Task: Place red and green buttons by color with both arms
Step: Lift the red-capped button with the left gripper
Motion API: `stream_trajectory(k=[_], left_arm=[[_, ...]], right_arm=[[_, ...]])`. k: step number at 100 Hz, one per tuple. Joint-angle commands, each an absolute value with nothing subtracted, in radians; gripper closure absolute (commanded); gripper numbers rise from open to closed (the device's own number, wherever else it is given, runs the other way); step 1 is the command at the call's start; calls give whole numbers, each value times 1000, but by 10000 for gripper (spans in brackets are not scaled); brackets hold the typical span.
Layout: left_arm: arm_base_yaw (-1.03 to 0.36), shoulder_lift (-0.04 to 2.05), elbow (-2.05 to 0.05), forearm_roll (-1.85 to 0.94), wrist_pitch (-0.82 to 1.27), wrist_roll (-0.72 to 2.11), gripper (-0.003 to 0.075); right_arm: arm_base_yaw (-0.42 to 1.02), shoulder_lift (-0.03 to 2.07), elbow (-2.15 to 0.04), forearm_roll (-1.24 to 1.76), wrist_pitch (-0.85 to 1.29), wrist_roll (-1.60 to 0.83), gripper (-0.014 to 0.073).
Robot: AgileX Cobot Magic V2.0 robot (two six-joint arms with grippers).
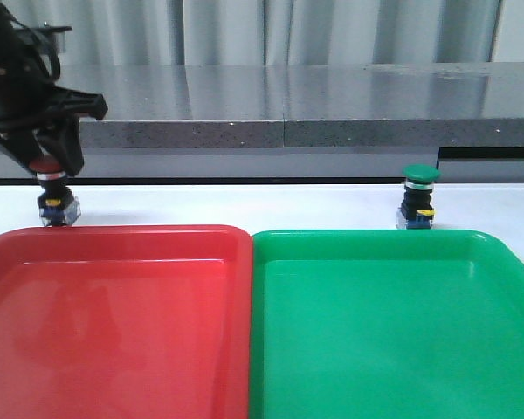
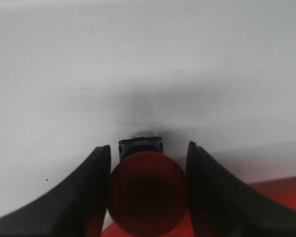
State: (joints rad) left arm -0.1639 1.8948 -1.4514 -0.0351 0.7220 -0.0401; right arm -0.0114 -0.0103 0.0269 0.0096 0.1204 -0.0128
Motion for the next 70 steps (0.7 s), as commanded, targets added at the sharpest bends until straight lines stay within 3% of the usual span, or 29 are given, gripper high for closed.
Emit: stream_trajectory(k=[1,26,70], left_arm=[[-169,1760,-1485,-65,697,-45,572],[-175,1601,-1432,-149,709,-45,572],[-263,1409,-1041,-257,560,-47,572]], right_arm=[[-21,-32,13,8,37,-13,703],[-21,-32,13,8,37,-13,703],[-21,-32,13,8,37,-13,703]])
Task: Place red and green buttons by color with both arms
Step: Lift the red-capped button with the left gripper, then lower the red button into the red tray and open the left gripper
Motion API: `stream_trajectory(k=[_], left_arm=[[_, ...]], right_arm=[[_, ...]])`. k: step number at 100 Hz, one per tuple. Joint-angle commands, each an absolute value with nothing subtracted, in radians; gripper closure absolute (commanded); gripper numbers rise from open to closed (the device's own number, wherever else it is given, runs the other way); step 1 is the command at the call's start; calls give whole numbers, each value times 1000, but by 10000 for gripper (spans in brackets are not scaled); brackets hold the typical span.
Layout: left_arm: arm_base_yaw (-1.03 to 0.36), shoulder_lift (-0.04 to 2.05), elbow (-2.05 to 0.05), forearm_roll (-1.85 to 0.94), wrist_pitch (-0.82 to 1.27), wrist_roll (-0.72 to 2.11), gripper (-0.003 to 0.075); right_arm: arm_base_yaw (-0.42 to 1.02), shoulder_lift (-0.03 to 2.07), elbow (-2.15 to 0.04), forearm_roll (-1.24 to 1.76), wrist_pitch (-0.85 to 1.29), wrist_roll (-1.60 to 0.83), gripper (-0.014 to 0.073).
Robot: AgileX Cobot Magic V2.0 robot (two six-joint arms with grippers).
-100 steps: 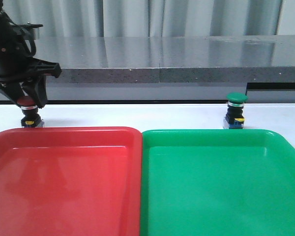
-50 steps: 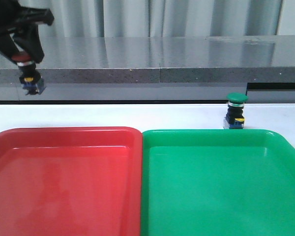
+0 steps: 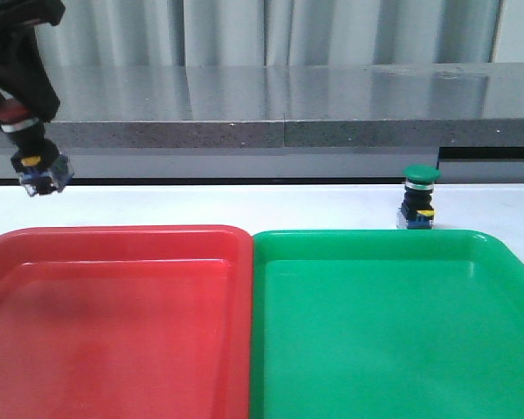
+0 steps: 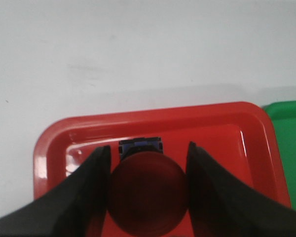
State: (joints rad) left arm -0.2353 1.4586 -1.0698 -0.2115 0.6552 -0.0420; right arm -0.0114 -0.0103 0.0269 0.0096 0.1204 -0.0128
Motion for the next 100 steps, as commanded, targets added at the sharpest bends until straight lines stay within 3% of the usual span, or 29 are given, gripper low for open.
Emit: stream_trajectory(k=[1,77,86,100], left_arm=[[-263,1409,-1037,-259,558,-47,572],[-340,1609,-952,-300,435,-47,552],[-340,1609,-952,-300,437,-47,465],[-340,1609,-954,-300,449,-47,218]], right_arm=[[-21,-32,13,8,37,-13,703],[-21,-32,13,8,37,-13,703],[-21,-32,13,8,37,-13,703],[-21,-32,13,8,37,-13,703]])
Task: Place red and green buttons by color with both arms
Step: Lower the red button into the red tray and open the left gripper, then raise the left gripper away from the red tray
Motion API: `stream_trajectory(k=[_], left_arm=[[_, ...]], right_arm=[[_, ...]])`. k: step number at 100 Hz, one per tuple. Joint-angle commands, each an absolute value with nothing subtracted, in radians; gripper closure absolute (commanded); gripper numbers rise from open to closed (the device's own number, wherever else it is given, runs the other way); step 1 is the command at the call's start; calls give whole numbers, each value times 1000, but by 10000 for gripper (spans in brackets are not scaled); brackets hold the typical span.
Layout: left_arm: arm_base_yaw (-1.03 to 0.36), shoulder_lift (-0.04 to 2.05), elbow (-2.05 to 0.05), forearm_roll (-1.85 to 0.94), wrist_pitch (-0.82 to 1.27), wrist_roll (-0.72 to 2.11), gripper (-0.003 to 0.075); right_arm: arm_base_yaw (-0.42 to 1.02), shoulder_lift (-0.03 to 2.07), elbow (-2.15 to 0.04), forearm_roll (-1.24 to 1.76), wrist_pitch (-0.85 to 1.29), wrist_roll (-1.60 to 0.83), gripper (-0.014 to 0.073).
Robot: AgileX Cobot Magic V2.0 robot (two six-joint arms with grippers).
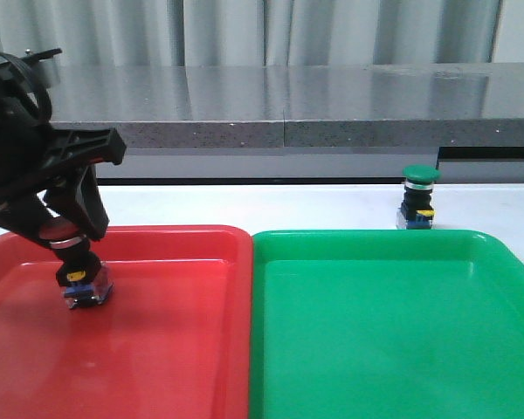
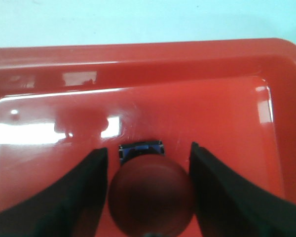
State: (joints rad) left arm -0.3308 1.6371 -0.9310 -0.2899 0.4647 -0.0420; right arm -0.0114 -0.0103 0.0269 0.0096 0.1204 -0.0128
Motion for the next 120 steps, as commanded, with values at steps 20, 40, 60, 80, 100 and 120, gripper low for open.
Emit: stream_trajectory(k=[20,40,60,80,100,120], left_arm=[[-340,1584,-956,-300,466,-47,79],[-330,1501,-956,-277,449,-47,79],[-256,1384,-956,-233,417,-47,79],[-159,1221,-950,-177,409,-47,79],[-126,1013,-867,-89,390,-47,80],[-126,750,-700,-66,368,-47,80]], right_arm=[[-21,-32,13,8,37,-13,703],[-21,-32,13,8,37,-13,703],[-21,-32,13,8,37,-13,703],[-21,-32,13,8,37,-13,703],[-21,-32,13,8,37,-13,703],[-21,-32,13,8,37,-13,703]])
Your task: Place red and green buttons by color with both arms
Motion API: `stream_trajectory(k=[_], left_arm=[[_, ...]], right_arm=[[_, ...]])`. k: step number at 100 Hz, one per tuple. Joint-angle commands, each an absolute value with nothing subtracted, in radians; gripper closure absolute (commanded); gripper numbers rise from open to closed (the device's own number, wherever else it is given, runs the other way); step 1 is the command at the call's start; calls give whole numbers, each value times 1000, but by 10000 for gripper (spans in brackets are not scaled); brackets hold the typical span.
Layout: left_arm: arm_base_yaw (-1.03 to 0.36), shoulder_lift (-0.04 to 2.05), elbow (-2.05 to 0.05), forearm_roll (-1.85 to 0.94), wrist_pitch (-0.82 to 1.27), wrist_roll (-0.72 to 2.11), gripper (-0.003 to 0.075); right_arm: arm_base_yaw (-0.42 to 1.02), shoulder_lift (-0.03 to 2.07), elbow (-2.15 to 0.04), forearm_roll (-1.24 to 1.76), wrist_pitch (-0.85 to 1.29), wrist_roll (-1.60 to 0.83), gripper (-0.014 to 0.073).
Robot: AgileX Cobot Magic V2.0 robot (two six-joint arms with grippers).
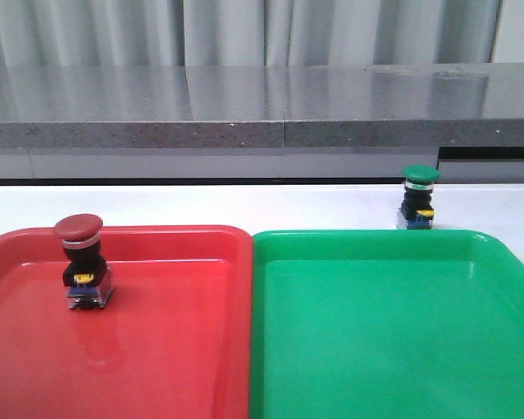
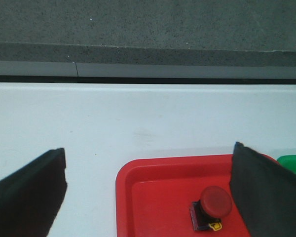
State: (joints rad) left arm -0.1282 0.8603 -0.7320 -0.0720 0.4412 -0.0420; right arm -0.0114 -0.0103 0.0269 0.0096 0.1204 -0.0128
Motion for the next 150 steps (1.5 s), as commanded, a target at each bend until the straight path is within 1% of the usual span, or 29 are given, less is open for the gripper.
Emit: stream_trajectory(k=[1,16,30,39,46,51,53,58,60,65,67,70,72,150], left_arm=[[-126,740,-694,-66,368,-47,80],[-126,557,-592,-66,385,-47,81],[-126,443,-534,-66,386,-47,83],[-126,405,-520,-66,386,-47,125],[-126,392,-517,-66,388,-47,212],[-126,392,-517,-65,383,-47,312],[-126,392,-517,-65,383,-47,340],[-126,392,-517,-65,382,-47,458],[-126,392,-517,-65,382,-47,489],[-126,392,-517,-65,382,-47,611],[-126,392,-517,-65,382,-47,641],[-126,392,-517,-65,382,-47,714],[-126,392,-517,-65,382,-47,739],[-126,392,-517,-57,374,-44,739]], right_arm=[[-21,-32,13,8,37,-13,703],[-21,-32,13,8,37,-13,703],[-21,-32,13,8,37,-13,703],[-21,-32,13,8,37,-13,703],[-21,-32,13,8,37,-13,703],[-21,-32,13,8,37,-13,703],[-21,-32,13,8,37,-13,703],[-21,-32,13,8,37,-13,703],[-21,-32,13,8,37,-13,703],[-21,-32,13,8,37,-13,703],[-21,-32,13,8,37,-13,703],[-21,-32,13,8,37,-13,703],[-21,-32,13,8,37,-13,703],[-21,-32,13,8,37,-13,703]])
